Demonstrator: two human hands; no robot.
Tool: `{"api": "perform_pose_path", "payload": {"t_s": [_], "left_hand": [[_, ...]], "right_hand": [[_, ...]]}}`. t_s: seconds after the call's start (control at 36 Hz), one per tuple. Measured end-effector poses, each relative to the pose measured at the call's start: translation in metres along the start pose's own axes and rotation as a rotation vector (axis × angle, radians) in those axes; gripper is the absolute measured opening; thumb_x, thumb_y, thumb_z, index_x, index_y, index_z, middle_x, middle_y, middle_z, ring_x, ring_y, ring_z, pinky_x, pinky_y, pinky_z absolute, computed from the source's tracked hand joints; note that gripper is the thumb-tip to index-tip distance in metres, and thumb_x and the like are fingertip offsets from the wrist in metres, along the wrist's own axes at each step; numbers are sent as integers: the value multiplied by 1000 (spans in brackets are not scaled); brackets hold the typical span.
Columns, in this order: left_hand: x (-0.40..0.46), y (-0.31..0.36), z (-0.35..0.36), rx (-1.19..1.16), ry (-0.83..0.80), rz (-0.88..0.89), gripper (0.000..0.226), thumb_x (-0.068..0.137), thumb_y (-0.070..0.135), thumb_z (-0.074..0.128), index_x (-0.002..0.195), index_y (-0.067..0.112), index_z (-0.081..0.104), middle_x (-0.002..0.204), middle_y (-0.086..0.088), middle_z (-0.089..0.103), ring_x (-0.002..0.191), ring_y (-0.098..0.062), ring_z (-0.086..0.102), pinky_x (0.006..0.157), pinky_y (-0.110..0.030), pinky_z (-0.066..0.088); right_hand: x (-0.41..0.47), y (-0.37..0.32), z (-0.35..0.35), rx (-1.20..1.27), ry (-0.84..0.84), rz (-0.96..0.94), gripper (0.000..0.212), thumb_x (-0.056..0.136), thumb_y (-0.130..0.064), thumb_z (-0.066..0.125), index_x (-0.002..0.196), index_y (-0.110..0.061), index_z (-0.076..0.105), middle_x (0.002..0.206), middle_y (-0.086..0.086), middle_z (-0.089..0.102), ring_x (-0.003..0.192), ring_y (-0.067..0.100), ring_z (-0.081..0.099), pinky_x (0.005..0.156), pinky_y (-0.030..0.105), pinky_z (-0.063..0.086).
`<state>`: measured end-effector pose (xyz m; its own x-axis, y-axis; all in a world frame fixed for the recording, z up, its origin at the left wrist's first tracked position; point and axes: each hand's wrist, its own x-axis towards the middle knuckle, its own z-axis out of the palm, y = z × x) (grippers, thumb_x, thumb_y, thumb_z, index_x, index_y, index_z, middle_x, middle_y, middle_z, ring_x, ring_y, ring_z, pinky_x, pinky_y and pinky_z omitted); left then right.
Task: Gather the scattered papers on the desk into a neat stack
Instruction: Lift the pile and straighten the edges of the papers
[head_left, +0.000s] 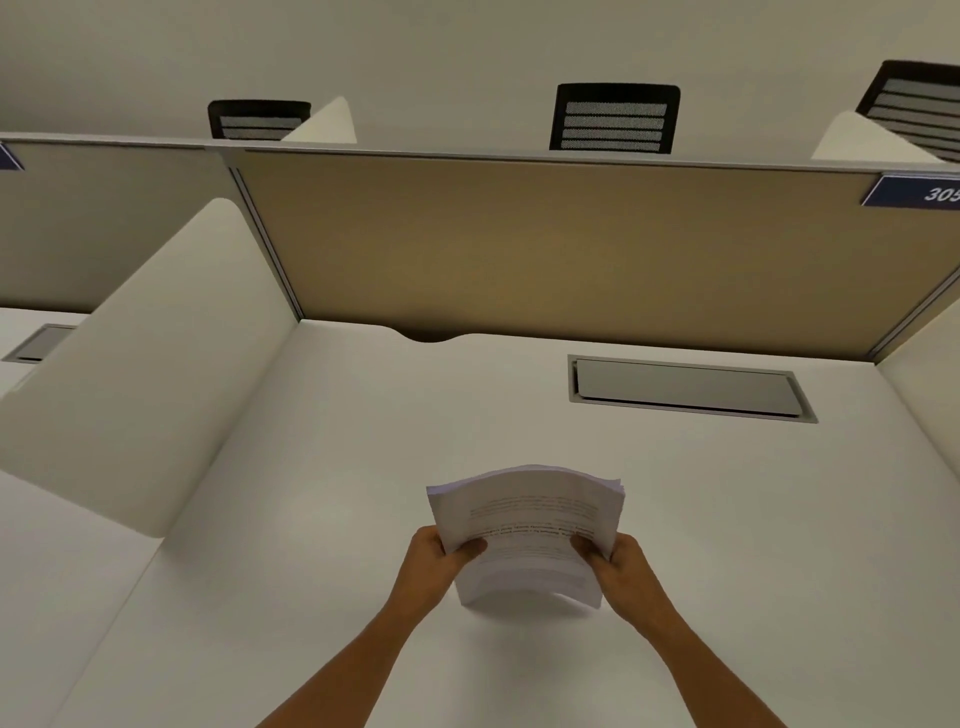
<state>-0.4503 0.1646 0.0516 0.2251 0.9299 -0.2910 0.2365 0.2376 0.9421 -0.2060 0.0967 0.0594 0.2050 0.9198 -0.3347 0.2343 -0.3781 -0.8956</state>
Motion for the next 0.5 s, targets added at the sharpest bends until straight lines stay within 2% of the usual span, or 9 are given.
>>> {"api": "perform_pose_path", "payload": {"t_s": [0.08,0.14,0.17,0.19,0.25,0.33,0.39,0.42,0.5], "left_hand": [[7,18,-12,-35,64,79,17,74,37,80,90,39,76,93,10,79,92,-21,75,65,-21,60],[12,33,-23,-7,113,214,41,75,35,82,113,40,69,107,15,76,98,-8,73,71,-18,60],[15,41,-27,34,136,299,60,76,30,83,130,38,57,122,20,69,106,0,68,77,-14,58],[18,48,-32,82,151,370,79,77,28,83,144,34,42,139,22,57,117,6,61,85,-11,55],[22,63,-39,227,163,452,100,76,37,81,154,35,18,158,23,26,138,9,35,104,-10,38],[29,83,-44,492,-2,477,96,76,54,74,145,60,9,157,35,12,144,12,10,119,-25,20],[29,93,-40,556,-192,425,88,76,52,74,138,69,14,159,27,22,147,-4,24,119,-38,29],[29,95,-35,552,-268,399,84,77,50,74,138,69,18,159,21,29,145,-10,34,116,-38,34],[29,95,-22,524,-360,357,68,83,45,70,142,51,37,150,18,46,130,-6,51,108,-32,42]], "right_hand": [[5,-18,-11,-146,-43,-23,19,99,-29,59,91,-42,69,93,-17,74,89,9,71,66,12,52],[9,-31,-20,-251,-67,-51,22,99,-32,58,86,-46,67,89,-25,71,84,-1,68,64,8,47],[11,-38,-25,-304,-80,-65,21,99,-33,56,87,-47,66,88,-27,69,82,-4,66,62,7,45],[13,-45,-29,-366,-94,-81,20,100,-33,55,90,-46,67,87,-27,68,80,-5,65,61,8,44],[17,-57,-36,-507,-128,-121,20,101,-31,53,96,-39,72,89,-20,71,78,0,65,61,12,46],[23,-70,-39,-695,-189,-169,23,101,-26,51,109,-30,73,102,-8,74,82,15,67,68,25,52],[24,-80,-36,-782,-230,-184,25,101,-25,50,113,-29,71,108,-2,74,85,20,66,70,27,53],[25,-83,-33,-817,-251,-192,26,100,-25,50,115,-30,71,110,0,74,85,19,66,70,26,52],[23,-92,-24,-900,-292,-214,28,98,-28,49,116,-31,71,113,2,74,86,19,66,68,24,54]]}}
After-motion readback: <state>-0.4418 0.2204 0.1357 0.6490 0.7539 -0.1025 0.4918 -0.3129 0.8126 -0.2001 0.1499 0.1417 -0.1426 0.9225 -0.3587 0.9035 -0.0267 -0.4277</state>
